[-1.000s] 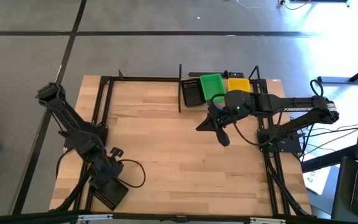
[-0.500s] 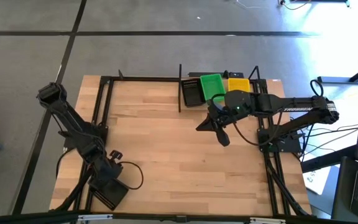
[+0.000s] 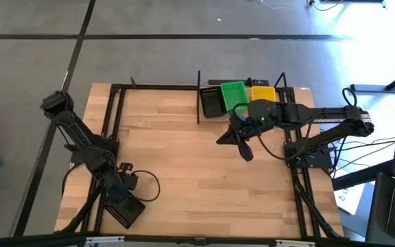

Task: Stack baskets on shelf by color
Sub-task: Stack the black basket on the black baskets on the shelf

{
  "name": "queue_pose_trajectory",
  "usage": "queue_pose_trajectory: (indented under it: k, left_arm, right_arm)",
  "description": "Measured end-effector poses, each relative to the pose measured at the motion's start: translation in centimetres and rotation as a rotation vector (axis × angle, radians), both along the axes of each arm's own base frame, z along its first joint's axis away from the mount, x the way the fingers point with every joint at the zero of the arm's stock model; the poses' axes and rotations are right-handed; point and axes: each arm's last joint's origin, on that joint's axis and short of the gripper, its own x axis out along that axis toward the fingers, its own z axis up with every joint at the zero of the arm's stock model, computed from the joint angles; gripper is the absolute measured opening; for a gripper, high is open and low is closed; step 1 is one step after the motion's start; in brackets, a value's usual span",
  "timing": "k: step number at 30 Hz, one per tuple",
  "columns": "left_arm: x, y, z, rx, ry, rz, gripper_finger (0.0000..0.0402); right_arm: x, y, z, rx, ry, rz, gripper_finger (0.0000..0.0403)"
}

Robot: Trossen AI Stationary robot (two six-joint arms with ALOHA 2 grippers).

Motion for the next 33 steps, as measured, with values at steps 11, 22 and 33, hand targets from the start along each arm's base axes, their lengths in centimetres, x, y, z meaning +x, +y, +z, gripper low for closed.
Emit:
queue_pose_trajectory:
  k: [11, 22, 33]
  left_arm:
    - [0.2, -0.1, 0.0, -0.006, -0.01, 0.019, 0.0012]
    - [3.0, 0.8, 1.3, -0.14, -0.042, 0.27, 0.0001]
    - [8.6, 4.9, 7.4, -0.035, -0.357, 0.584, 0.0001]
  right_arm:
    - [0.0, -0.2, 0.0, -0.025, 0.0, -0.059, 0.0]
    - [-0.5, -0.8, 0.1, -0.131, 0.013, -0.245, 0.0]
    - [-4.1, -1.8, 1.8, -0.283, 0.011, -0.532, 0.0]
